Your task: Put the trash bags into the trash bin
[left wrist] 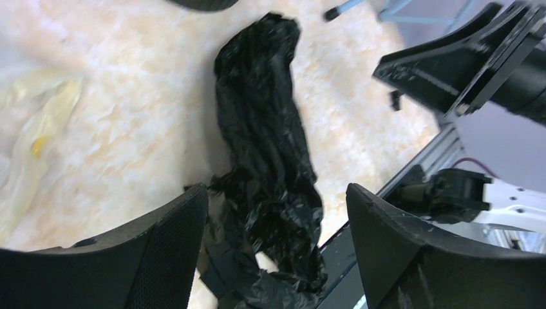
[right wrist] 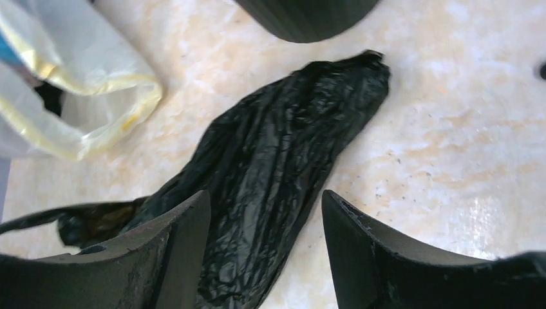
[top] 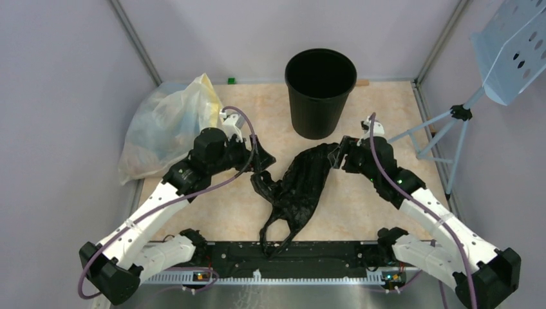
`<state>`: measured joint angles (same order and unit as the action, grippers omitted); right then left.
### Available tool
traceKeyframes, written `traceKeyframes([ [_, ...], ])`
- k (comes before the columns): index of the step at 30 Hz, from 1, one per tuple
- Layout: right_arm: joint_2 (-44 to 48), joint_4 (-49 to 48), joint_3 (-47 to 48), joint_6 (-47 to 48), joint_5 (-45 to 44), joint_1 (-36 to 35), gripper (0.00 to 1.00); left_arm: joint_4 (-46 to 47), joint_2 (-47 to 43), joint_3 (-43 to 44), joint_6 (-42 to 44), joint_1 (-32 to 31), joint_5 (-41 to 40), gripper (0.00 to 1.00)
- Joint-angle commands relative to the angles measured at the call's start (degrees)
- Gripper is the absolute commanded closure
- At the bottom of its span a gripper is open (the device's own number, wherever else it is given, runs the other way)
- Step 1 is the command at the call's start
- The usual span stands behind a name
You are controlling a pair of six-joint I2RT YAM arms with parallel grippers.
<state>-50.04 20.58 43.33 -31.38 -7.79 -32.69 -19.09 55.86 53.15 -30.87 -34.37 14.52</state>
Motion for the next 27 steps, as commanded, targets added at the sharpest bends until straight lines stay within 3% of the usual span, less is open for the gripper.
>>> traceKeyframes([
  [1,-1.4,-3.9,-3.0,-6.2,-2.1,4.0,0.37,-12.2,-0.2,1.2,2.5,0.1,-4.4,0.16],
  [6,-6.2,-9.1,-5.6,-8.8,-3.0,7.4,0.43,-12.8,3.5,-2.3,3.1,0.2,-2.9,0.16],
  [13,-15.5,-17.5,-6.7,-16.1,-4.3,9.3,0.36,-13.4,4.9,-5.5,-1.7,0.2,-4.5,0.21],
  [18,-22.6,-26.5,-7.3,-18.2,-2.2,9.8,0.36,-11.1,-0.5,-9.5,-3.9,0.3,-4.8,0.48],
  [22,-30.0,-28.5,-3.9,-16.0,0.6,10.4,0.36,-10.3,-2.6,-11.9,-5.7,0.5,-4.2,0.69],
  [26,-34.4,-30.9,-2.6,-15.8,0.9,11.4,0.42,-9.3,-3.1,-14.4,-7.6,0.8,-4.8,0.97],
  [27,-35.2,-31.3,-2.4,-15.7,1.2,11.5,0.45,-8.2,-2.9,-15.2,-8.0,1.0,-4.5,1.00],
])
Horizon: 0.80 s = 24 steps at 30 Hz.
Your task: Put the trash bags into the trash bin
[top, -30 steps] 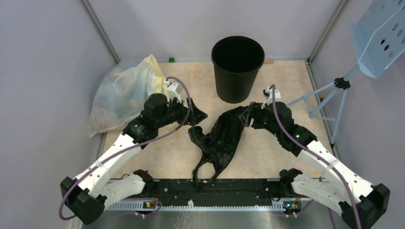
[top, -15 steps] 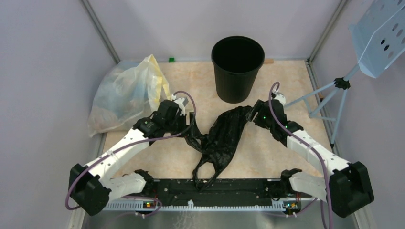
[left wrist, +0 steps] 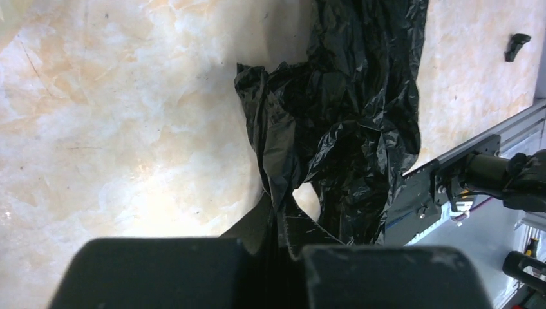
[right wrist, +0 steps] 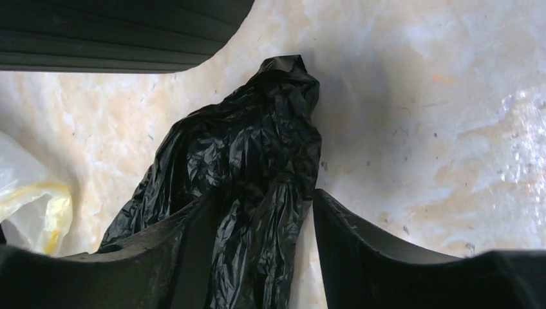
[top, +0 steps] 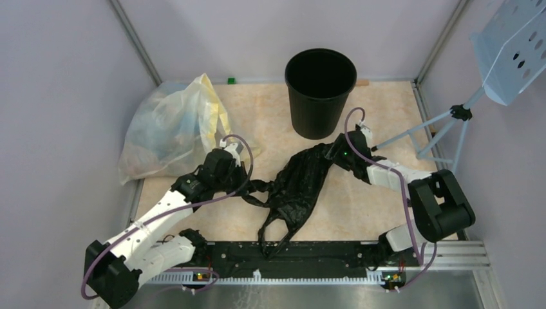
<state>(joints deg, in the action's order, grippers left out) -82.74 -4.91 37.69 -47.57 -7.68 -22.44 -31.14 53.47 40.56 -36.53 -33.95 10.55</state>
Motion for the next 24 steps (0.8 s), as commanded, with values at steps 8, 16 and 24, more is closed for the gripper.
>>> traceKeyframes([
  [8,0.9,-1.7,3.0,3.2,-1.9,1.9,1.00,5.4,0.5,-6.6,-3.6,1.3,-4.6,1.00],
  [16,18.6,4.7,-3.0,8.6,-4.5,6.7,1.00,6.7,-0.7,-11.5,-9.3,4.9,-7.3,1.00],
  [24,31.5,13.8,-5.5,8.5,-5.7,12.4,1.00,5.4,-5.9,-14.7,-13.0,8.3,-10.0,1.00],
])
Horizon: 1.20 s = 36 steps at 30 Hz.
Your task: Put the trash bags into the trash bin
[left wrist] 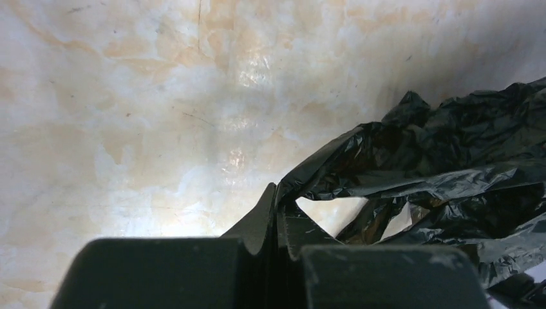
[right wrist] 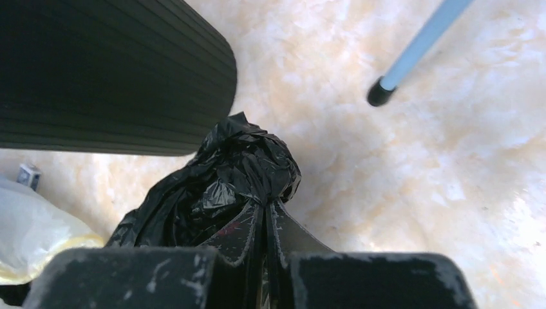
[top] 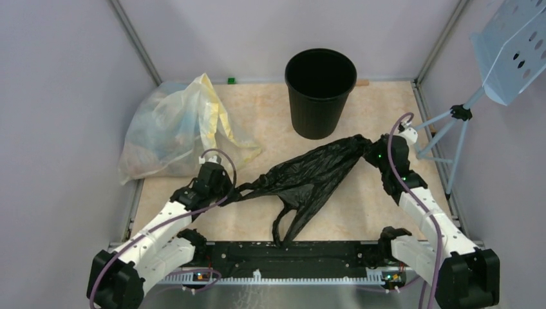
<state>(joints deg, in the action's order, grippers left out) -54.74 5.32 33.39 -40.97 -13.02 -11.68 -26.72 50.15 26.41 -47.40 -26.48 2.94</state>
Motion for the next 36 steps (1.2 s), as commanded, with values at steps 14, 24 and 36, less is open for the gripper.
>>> traceKeyframes([
  [14,6.8,-11.0,-2.6,16.6,44.0,1.6,1.00,-4.7,0.7,24.6,18.4,0.8,-0.4,0.11],
  [24,8.8,-13.3,-2.3,16.6,50.7,1.4,1.00,15.3,15.9,34.0,22.8,-10.1,17.1,0.08],
  [36,8.6,-14.1,-2.2,16.7,53.4,-0.4,1.00,26.1,30.4,38.2,22.5,-15.6,24.8,0.14],
])
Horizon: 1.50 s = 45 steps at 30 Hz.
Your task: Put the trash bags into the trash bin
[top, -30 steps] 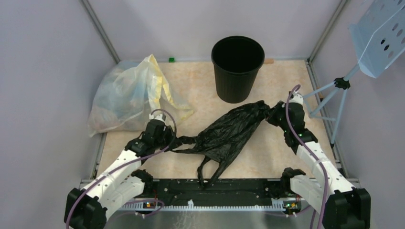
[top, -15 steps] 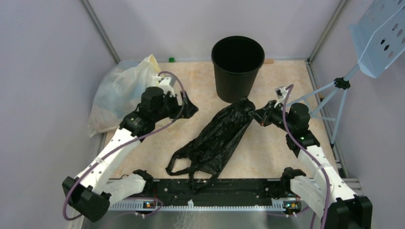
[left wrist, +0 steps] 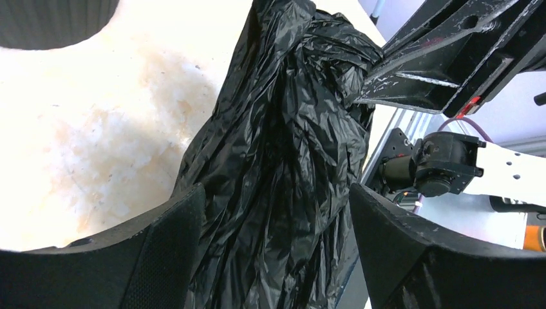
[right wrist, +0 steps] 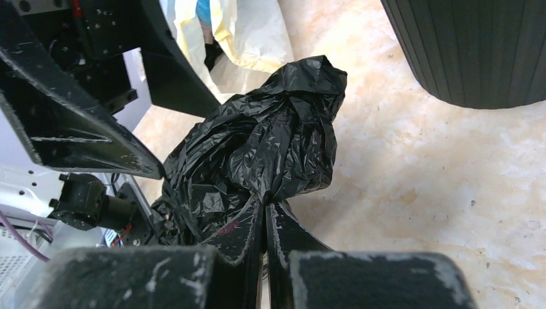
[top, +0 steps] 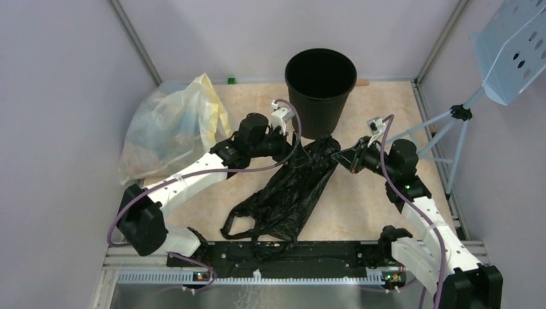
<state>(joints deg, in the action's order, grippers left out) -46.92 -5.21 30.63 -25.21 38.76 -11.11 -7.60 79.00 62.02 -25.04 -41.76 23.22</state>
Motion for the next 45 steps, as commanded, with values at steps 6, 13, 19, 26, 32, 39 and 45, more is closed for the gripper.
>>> traceKeyframes([
  [6,0.1,-3.0,0.9,1.6,0.0,-3.9,1.00,12.6,2.1,1.3,-2.3,-1.3,5.2,0.18],
  [13,-0.9,-1.7,2.2,3.3,-2.5,-8.8,1.00,10.0,7.0,5.0,-3.0,-2.5,4.5,0.62],
  [19,2.1,-1.7,1.1,2.3,-3.8,-8.8,0.98,7.1,6.8,5.4,-0.8,-2.5,1.2,0.84],
  [26,5.6,5.9,1.5,3.4,-13.0,-8.8,0.68,5.0,4.4,5.6,2.7,-1.9,2.6,1.00],
  [32,15.8,12.7,-2.2,-1.1,-34.7,-8.8,0.52,-5.4,5.5,12.5,6.5,-0.5,7.0,1.00],
  [39,11.9,9.5,-1.9,-2.2,-26.1,-8.7,0.41,-9.2,4.5,13.5,11.4,-0.5,15.6,1.00],
  [45,10.8,-6.2,-4.4,-4.6,-5.9,-8.7,0.29,-7.2,3.2,12.5,12.4,-0.5,23.7,1.00],
])
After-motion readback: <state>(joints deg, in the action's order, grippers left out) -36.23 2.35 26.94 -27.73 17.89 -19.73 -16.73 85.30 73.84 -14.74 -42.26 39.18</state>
